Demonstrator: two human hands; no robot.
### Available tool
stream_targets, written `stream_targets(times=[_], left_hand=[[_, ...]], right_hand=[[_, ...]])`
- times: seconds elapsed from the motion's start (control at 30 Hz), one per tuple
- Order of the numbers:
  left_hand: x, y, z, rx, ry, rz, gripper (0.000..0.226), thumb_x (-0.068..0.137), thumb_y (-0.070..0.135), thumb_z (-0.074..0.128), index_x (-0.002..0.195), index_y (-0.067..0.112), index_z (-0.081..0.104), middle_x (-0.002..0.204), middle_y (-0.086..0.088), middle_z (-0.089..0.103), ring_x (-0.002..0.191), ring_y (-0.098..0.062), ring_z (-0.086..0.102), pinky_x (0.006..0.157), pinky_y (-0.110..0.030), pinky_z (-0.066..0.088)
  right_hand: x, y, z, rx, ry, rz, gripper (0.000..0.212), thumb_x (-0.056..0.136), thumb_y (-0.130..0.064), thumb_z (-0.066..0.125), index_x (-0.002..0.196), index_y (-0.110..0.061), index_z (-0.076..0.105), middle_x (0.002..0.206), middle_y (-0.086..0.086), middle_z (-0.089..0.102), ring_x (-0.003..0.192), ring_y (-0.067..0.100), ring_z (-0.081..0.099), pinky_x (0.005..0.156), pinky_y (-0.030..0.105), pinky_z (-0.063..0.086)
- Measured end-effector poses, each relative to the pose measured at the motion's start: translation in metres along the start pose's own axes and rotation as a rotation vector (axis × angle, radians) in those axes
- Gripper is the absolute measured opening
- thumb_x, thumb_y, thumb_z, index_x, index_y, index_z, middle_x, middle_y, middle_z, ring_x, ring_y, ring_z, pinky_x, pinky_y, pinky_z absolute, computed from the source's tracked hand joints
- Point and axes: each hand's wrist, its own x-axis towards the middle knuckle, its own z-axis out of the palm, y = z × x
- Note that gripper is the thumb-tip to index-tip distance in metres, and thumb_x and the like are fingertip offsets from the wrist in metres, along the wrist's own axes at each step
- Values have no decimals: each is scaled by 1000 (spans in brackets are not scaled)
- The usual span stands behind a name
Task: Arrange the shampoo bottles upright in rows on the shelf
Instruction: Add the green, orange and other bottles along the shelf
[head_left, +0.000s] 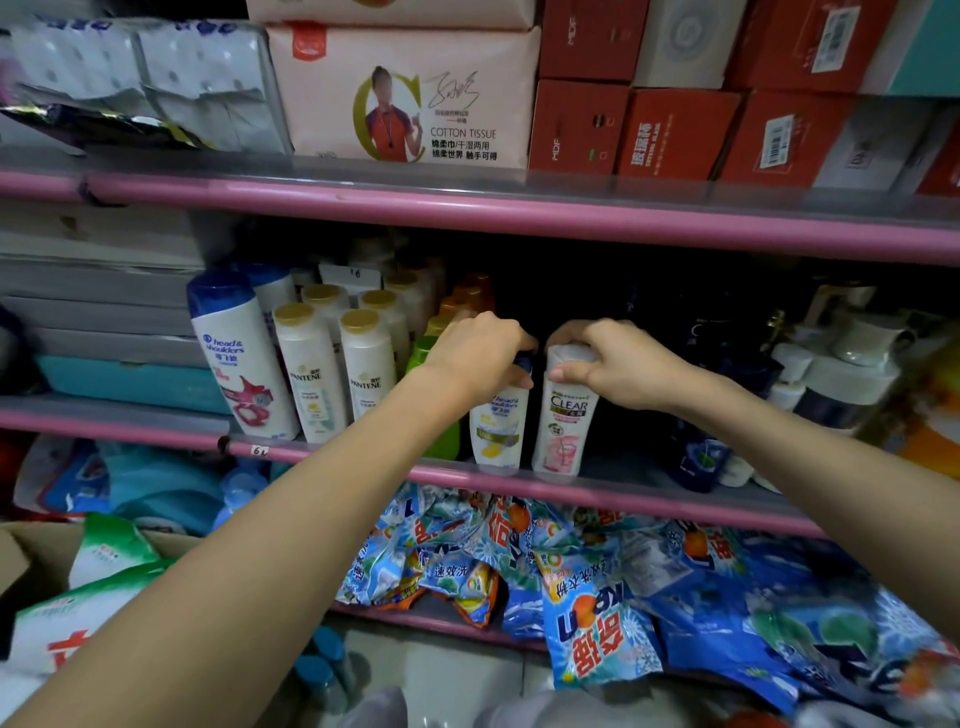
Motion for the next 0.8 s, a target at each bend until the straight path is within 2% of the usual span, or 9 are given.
stream_targets(times=[0.13,0.3,0.4,0.43,0.5,0.57,0.63,0.7,0.8], left_hand=[[0,0,0,9,-22,-1,31,88,35,62,116,22,63,108,-9,67,104,-32,59,75,-32,38],[-7,1,3,77,-15,10,36,91,35,58,123,20,58,113,-11,65,106,-33,58,80,-40,47],[-15,0,1,74,39,29,44,89,35,59,127,13,50,119,-13,62,110,-32,56,83,-39,46],[-20,0,0,37,74,30,51,89,36,59,133,12,46,125,-13,59,114,-32,54,87,-38,45],[-38,-2,2,-136,192,10,58,91,37,58,140,11,41,132,-10,57,121,-25,51,96,-34,42],[-68,-3,9,-372,333,-18,45,93,35,57,133,14,52,124,0,63,112,-11,56,94,-23,43],[-106,-6,27,-558,383,-62,29,93,31,56,116,16,63,105,11,67,95,5,58,84,-13,46],[-144,-14,56,-644,350,-147,18,92,27,58,102,17,69,89,16,66,83,6,60,75,-13,48],[-192,-35,117,-661,226,-337,11,91,21,63,94,15,71,85,9,69,79,-2,61,72,-14,46]], right_hand=[[2,1,-5,29,-46,-38,36,87,-30,66,119,-14,63,121,0,65,113,15,59,90,23,41],[1,1,-4,23,-22,-34,40,86,-30,67,122,-15,62,125,0,64,118,16,56,95,21,39],[-3,-6,-8,-55,-58,-31,52,86,-35,66,132,-15,54,136,1,56,127,17,50,97,18,34],[-6,-8,-10,-77,-35,-23,56,87,-36,65,136,-14,50,140,3,52,130,19,47,102,21,33],[-19,-13,-9,-111,123,-40,52,90,-34,61,136,-14,49,138,8,53,129,23,47,106,28,35],[-38,-21,2,-57,338,-92,35,92,-26,56,125,-14,58,123,8,60,116,22,55,98,28,40],[-60,-31,26,87,408,-148,23,93,-20,54,113,-12,65,108,4,65,102,17,60,91,28,47],[-77,-40,62,210,311,-151,18,92,-16,55,104,-14,68,100,-2,68,92,10,61,85,26,51],[-85,-46,132,276,81,-109,15,90,-16,59,101,-18,70,94,-6,69,83,5,60,80,24,50]])
